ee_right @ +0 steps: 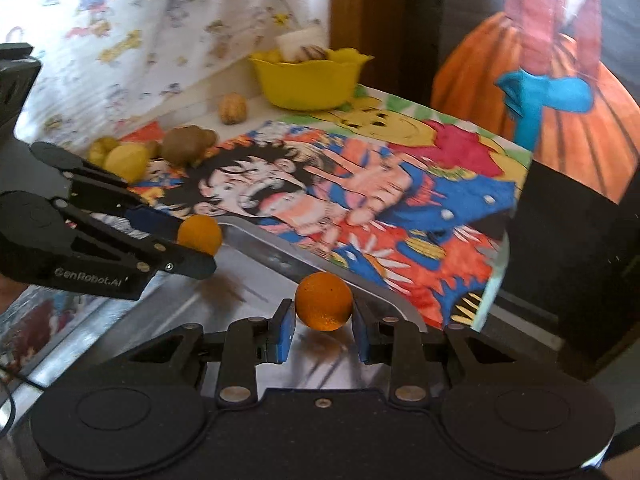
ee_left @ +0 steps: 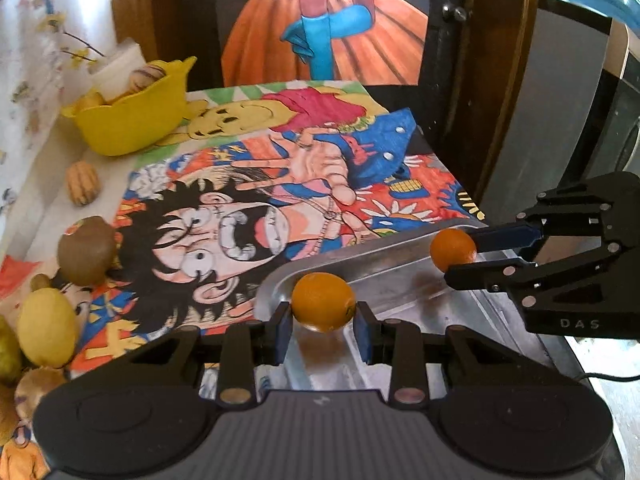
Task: Organize fruits
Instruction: 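Carry both tangerines to the metal tray and open both tools to release, then withdraw both tools from the tray and move back toward the fruit cluster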
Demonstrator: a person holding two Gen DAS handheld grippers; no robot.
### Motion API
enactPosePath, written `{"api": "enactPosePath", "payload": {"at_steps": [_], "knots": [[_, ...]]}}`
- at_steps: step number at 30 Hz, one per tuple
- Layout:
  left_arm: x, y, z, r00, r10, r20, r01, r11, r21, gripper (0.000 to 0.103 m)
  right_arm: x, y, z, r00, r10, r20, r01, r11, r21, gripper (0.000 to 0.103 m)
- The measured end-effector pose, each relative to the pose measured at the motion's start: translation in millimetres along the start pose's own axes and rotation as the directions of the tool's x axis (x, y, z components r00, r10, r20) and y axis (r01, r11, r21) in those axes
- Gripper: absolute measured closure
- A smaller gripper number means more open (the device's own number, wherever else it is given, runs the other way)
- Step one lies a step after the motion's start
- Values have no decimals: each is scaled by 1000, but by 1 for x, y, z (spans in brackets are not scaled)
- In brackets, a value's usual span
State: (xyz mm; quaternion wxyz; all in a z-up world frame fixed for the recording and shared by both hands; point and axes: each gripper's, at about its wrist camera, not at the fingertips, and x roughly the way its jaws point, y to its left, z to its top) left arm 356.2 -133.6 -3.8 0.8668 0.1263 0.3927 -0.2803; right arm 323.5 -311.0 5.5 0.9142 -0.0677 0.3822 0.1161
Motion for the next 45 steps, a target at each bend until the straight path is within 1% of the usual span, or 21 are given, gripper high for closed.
{"api": "enactPosePath", "payload": {"at_steps": [5, 12, 25, 29, 32, 34, 36, 38, 40, 41, 42, 43, 44, 45], "knots": [[14, -3, 4, 1000, -6, -19, 6, 1000, 17, 67, 8, 0, 0, 1000, -4, -1, 4, 999, 31, 70], [21, 1, 4, 1000, 0, -30, 0, 1000, 6, 67, 17, 14, 3, 1000, 9, 2, -9, 1000, -18, 70], [20, 5, 3, 1000, -9, -29, 9, 1000, -14, 66, 19, 21, 4, 1000, 8, 7, -8, 1000, -22, 69], [17, 6, 4, 1000, -4, -27, 3, 1000, -26, 65, 13, 22, 2, 1000, 1, 5, -1, 1000, -21, 61], [11, 6, 3, 1000, 4, -14, -4, 999, -35, 57, 4, 22, 0, 1000, -15, 6, 15, 1000, -5, 56], [5, 6, 4, 1000, 15, 0, -15, 999, -43, 49, -5, 22, -1, 1000, -24, 13, 24, 1000, 6, 51], [-1, 6, 3, 1000, 25, 8, -24, 998, -52, 46, -14, 22, -1, 999, -34, 19, 34, 999, 25, 44], [-7, 7, 3, 999, 40, 12, -40, 997, -71, 40, -24, 21, -2, 999, -41, 21, 40, 998, 49, 40], [-15, 9, 2, 998, 55, 9, -54, 994, -94, 31, -35, 22, -2, 999, -45, 21, 43, 996, 79, 36], [-21, 10, 1, 998, 66, 5, -65, 992, -112, 28, -41, 22, -2, 999, -44, 19, 42, 995, 94, 32], [-26, 12, 0, 997, 74, 0, -74, 989, -127, 20, -45, 23, -2, 999, -43, 17, 41, 994, 104, 28], [-33, 14, -1, 996, 85, -7, -85, 986, -146, 15, -51, 25, -3, 999, -41, 10, 39, 992, 116, 26], [-40, 16, -2, 996, 92, -15, -93, 982, -166, 13, -56, 27, -3, 999, -38, 3, 37, 992, 123, 23], [-46, 18, -3, 995, 95, -26, -98, 978, -182, 9, -61, 29, -4, 999, -32, -4, 33, 991, 131, 20]]}}
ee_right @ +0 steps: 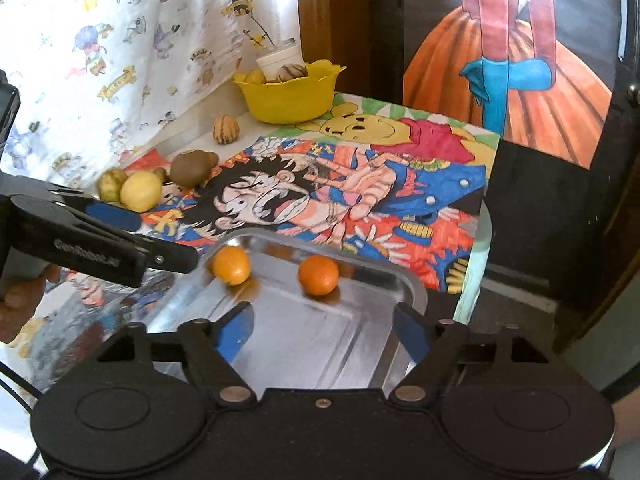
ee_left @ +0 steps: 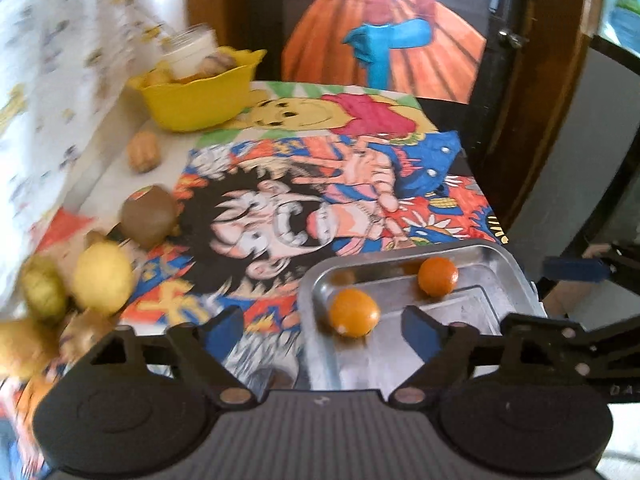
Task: Organize fruits
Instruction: 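Withdraw both tools from the tray and move back toward the fruit cluster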
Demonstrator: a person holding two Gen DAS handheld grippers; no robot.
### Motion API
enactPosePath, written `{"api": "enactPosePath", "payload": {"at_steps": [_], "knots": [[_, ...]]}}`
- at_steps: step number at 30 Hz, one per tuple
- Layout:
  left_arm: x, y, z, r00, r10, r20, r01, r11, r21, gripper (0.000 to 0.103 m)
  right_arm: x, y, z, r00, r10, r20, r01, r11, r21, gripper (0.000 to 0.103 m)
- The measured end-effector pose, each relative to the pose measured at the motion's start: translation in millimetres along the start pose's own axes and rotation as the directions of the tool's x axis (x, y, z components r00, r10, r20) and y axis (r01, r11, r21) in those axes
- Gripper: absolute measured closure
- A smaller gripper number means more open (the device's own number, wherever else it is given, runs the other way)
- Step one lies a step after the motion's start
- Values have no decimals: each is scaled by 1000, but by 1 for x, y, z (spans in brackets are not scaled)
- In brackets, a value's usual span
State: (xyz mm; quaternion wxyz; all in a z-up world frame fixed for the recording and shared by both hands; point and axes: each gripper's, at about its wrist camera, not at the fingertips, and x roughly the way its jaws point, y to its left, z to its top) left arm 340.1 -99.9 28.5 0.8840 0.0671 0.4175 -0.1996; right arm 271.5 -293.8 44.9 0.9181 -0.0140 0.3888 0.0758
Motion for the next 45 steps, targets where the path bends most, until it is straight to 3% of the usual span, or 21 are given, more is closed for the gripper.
{"api": "enactPosePath", "payload": {"at_steps": [4, 10, 20, 28, 37, 45], "knots": [[-28, 6, -9, 999, 22, -49, -24, 999, -47, 2, -22, 7, -6, 998, 33, -49, -30, 999, 43, 13], [-64, 6, -33, 989, 56, -133, -68, 994, -87, 1, -47, 18, -15, 986, 85, -146, -74, 994, 77, 3], [-106, -16, -74, 954, 41, -299, -66, 995, -74, 1, -64, 35, -25, 919, 200, -340, -146, 973, 177, 1], [-128, -20, -88, 946, 66, -316, -101, 990, -95, 1, -66, 48, -31, 873, 274, -403, -193, 954, 229, 1], [-137, -9, -90, 933, 106, -343, -151, 983, -107, 1, -56, 59, -35, 823, 305, -479, -209, 947, 243, 1], [-136, 4, -92, 927, 115, -357, -168, 978, -122, 1, -49, 71, -29, 815, 308, -491, -225, 949, 222, 1]]}}
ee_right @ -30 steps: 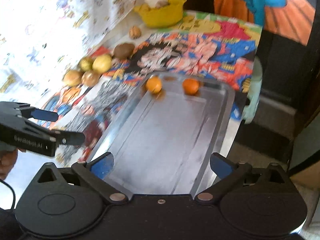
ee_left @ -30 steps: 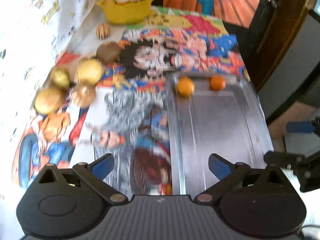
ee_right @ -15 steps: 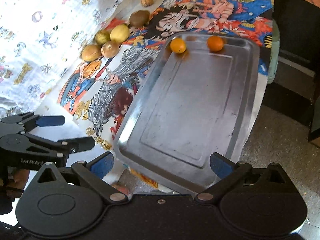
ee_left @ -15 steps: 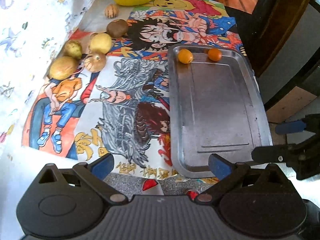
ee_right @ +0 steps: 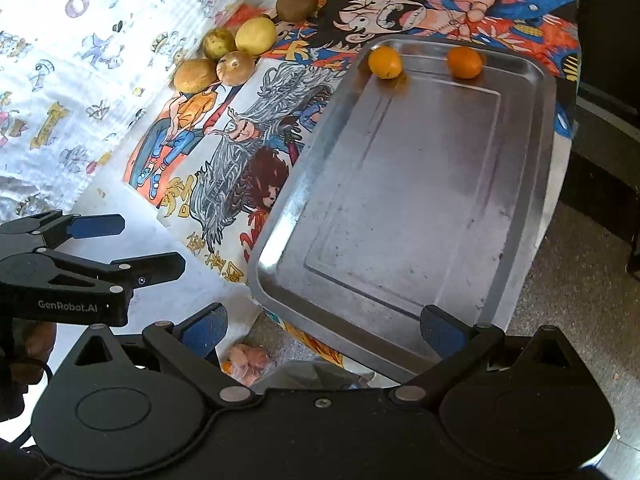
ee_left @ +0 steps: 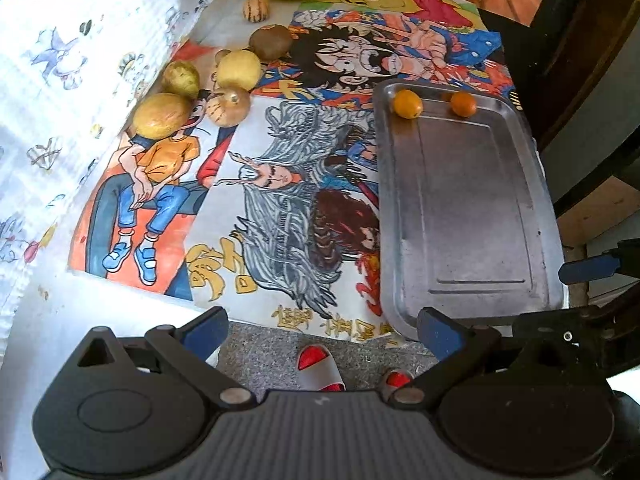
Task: Organize fruits
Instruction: 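Withdraw both tools from the tray and move back toward the fruit cluster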
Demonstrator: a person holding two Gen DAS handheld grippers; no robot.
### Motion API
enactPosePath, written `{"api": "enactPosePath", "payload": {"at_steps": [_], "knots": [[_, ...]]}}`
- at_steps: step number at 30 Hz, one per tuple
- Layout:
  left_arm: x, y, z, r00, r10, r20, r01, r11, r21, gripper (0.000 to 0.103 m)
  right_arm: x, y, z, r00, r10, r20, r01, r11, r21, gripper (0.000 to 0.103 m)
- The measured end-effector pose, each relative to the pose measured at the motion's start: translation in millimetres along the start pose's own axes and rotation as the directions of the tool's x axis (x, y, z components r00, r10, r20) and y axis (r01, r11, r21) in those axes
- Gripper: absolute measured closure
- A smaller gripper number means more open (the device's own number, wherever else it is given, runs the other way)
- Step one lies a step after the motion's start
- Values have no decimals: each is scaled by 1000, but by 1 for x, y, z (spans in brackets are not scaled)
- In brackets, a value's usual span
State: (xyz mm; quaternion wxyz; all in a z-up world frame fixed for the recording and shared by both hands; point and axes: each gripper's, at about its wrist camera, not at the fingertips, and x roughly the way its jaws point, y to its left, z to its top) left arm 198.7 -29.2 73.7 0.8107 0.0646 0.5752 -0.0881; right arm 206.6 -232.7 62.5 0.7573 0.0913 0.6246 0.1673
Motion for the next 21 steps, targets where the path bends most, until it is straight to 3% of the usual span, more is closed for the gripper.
{"api": "enactPosePath", "payload": {"at_steps": [12, 21], "knots": [[11, 43, 16, 1000, 18, -9, -18, 999, -37, 1, 13, 33, 35, 999, -30, 36, 33, 996, -81, 1], [19, 85, 42, 992, 113, 58, -108, 991, -83, 1, 25, 51, 72, 989, -62, 133, 85, 981, -176, 1]]}}
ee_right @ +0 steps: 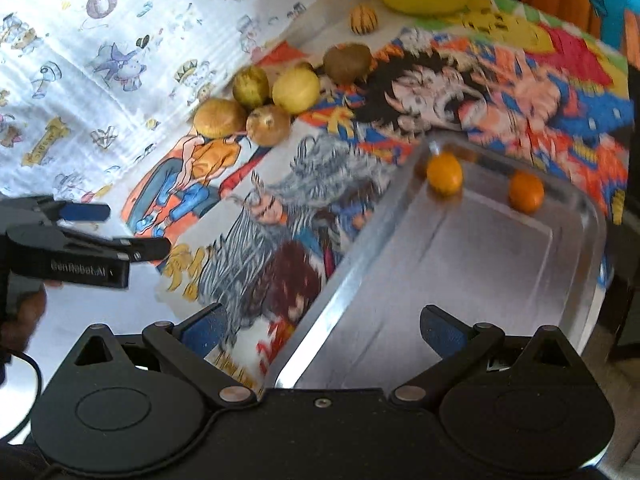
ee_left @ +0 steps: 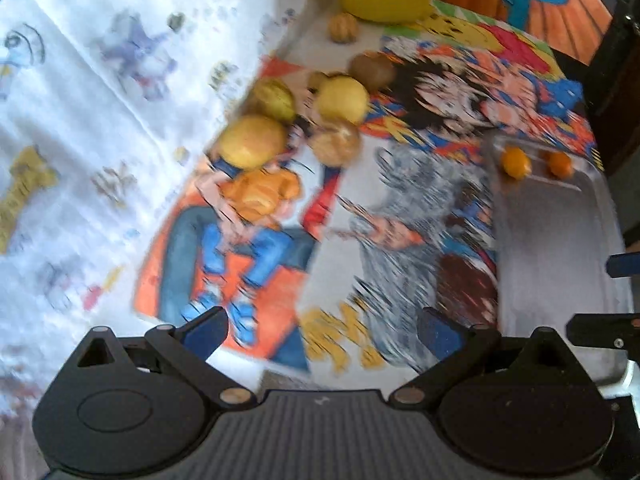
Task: Organize fruits
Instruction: 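Withdraw both tools from the tray and move back toward the fruit cluster, then grasp a yellow-green mango with the left tool while the right tool grasps the brown round fruit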
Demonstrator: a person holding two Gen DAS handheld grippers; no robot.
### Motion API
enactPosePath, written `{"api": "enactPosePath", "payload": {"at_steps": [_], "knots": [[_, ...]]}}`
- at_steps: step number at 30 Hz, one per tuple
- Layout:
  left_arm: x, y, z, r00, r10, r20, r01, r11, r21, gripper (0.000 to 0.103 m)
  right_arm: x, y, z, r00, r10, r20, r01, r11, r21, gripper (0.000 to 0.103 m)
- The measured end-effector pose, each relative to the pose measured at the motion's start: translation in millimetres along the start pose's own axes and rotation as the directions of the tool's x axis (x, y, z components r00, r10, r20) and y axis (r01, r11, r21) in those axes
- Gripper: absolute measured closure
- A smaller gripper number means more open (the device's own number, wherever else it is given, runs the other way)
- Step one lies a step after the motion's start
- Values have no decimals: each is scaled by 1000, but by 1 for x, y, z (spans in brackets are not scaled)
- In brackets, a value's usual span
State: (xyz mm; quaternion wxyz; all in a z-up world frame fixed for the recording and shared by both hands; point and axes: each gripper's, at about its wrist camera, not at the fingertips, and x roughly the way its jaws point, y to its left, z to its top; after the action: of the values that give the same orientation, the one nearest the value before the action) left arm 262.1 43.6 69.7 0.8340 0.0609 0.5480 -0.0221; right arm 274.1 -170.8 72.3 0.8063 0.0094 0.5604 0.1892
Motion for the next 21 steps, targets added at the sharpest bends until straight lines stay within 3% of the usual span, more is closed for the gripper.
{"api": "enactPosePath", "payload": {"at_steps": [7, 12, 21], "knots": [[16, 27, 26, 998, 40, 44, -37, 997, -63, 1, 15, 15, 21, 997, -47, 61, 55, 989, -138, 1], [33, 41, 42, 995, 49, 85, -34, 985, -167, 1, 32, 27, 33, 989, -97, 112, 123, 960, -251, 1], [66, 61, 65, 992, 52, 118, -5, 930, -369, 1, 66, 41, 48, 971, -158, 178, 216, 900, -379, 2]]}}
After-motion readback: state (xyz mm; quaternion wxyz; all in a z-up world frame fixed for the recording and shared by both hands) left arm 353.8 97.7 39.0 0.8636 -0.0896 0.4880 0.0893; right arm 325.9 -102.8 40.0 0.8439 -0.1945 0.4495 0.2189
